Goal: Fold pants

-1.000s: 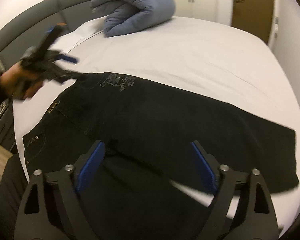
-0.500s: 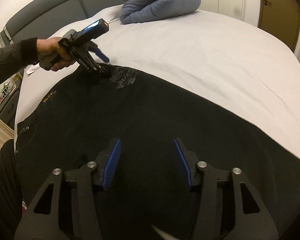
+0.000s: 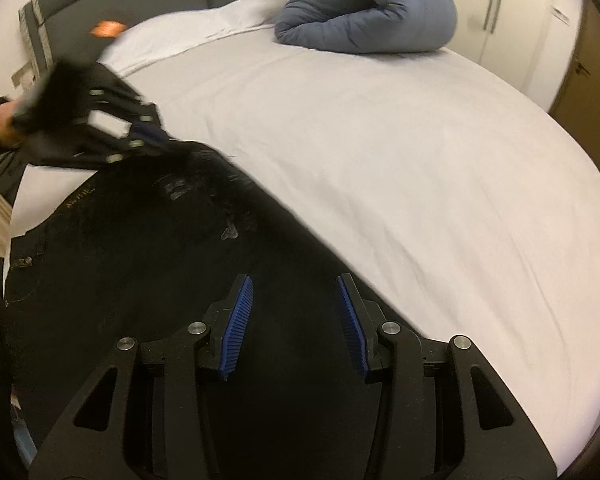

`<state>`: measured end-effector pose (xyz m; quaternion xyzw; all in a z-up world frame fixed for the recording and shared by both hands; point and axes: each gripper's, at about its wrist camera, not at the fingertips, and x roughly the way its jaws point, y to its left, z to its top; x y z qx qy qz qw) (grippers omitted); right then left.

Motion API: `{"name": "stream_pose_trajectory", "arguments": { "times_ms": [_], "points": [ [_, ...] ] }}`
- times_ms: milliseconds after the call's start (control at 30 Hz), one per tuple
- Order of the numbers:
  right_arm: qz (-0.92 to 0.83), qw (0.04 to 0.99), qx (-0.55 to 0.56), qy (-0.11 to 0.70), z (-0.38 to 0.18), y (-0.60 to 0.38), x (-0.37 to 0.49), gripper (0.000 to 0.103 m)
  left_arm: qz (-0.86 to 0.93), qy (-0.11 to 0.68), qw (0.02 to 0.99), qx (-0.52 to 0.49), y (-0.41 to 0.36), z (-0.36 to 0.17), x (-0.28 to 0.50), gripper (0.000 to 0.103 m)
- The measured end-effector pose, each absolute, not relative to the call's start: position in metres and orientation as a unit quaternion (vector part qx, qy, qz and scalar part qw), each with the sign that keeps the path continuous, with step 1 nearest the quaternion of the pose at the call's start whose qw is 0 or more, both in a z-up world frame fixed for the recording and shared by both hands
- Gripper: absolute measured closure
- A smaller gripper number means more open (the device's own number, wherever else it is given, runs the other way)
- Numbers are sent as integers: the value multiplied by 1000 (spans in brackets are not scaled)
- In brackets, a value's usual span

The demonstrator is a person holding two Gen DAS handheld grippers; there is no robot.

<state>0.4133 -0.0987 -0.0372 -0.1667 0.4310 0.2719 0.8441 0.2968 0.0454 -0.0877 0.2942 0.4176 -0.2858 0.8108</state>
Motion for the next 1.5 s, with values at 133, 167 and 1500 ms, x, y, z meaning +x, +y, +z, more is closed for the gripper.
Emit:
{"name": "stream_pose_trajectory", "arguments": {
  "times_ms": [133,167,1500],
  "points": [
    [293,827,-203,434,-37,-75,430,61,-286,396,818,303,42,-86,284,96],
    [293,823,-213,438,-40,-70,435,61,-286,395,819,302,42,-86,281,97],
    [319,772,-330,440,-54,7,253,101,-351,412,772,334,90,-107,115,97]
  ]
}}
